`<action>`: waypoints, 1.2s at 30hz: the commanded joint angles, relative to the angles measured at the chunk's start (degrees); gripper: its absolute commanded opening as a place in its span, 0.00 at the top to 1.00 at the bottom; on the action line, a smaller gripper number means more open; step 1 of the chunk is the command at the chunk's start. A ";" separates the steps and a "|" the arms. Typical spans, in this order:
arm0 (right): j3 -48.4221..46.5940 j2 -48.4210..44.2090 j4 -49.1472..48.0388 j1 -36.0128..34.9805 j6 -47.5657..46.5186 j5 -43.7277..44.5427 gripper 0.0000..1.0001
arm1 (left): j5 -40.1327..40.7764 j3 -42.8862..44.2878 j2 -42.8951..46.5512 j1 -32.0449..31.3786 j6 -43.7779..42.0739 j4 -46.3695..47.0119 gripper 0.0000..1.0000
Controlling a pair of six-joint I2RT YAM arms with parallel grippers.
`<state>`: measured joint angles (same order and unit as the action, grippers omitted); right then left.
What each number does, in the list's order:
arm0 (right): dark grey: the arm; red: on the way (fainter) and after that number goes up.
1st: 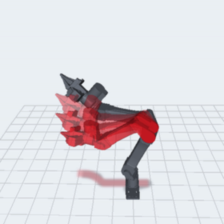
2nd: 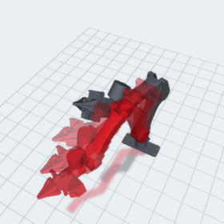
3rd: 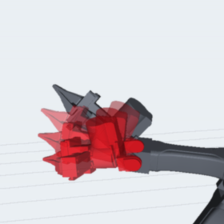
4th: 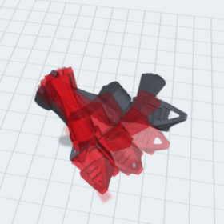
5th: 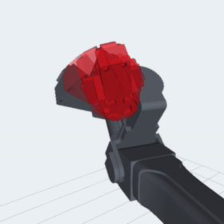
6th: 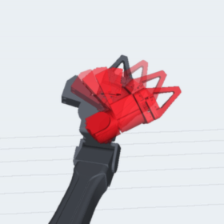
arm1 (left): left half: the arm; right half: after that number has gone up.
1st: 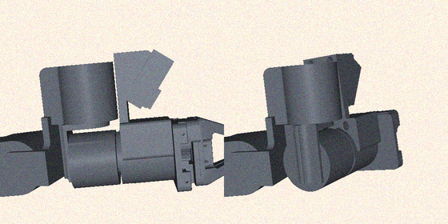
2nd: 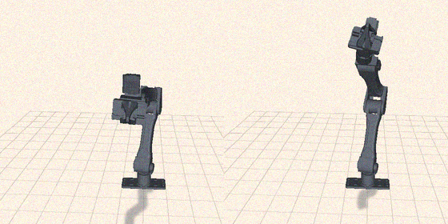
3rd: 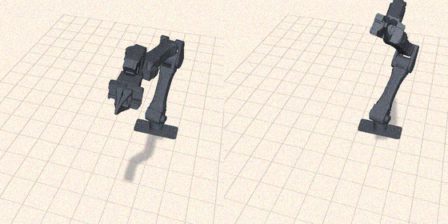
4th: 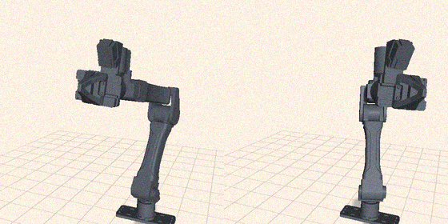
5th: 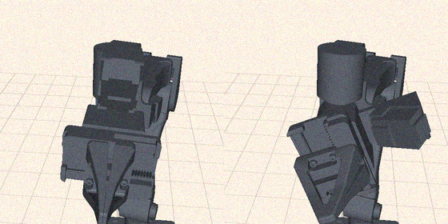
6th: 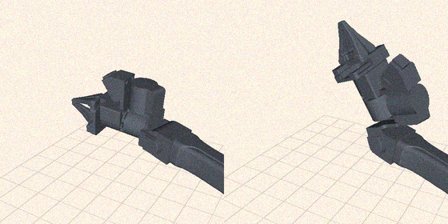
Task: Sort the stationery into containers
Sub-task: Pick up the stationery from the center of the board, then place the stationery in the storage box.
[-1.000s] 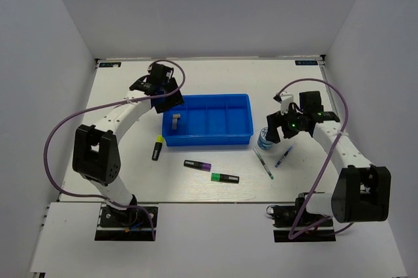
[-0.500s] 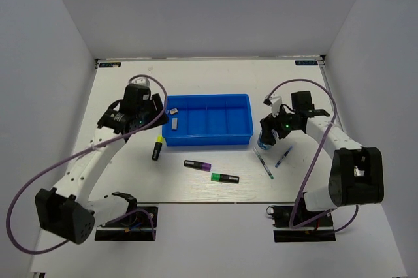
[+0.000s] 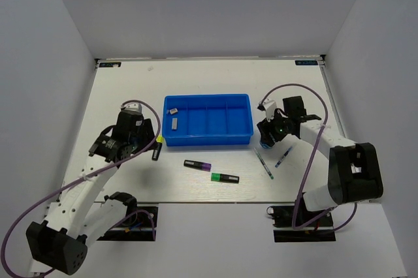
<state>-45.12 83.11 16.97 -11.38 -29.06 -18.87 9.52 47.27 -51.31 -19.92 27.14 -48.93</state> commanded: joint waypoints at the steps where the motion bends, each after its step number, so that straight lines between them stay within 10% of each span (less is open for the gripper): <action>1: 0.21 -6.35 1.04 -0.05 -2.22 2.52 1.00 | 2.34 -2.17 1.30 0.41 -1.12 -0.38 0.30; 12: -26.75 -5.89 29.43 -4.88 -5.49 -18.08 1.00 | 2.00 -5.25 -4.06 3.92 1.87 -0.91 0.31; 22: -59.84 23.83 30.92 -19.56 -4.16 -22.16 1.00 | -2.92 -6.31 -8.10 7.44 -0.06 1.29 0.31; 36: -66.77 37.83 18.90 -27.91 -3.11 -10.57 1.00 | -4.60 -7.98 -7.93 8.85 -0.86 2.17 0.32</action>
<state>-110.45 121.16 40.21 -38.96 -32.01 -30.87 6.31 39.75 -60.01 -11.35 26.76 -47.79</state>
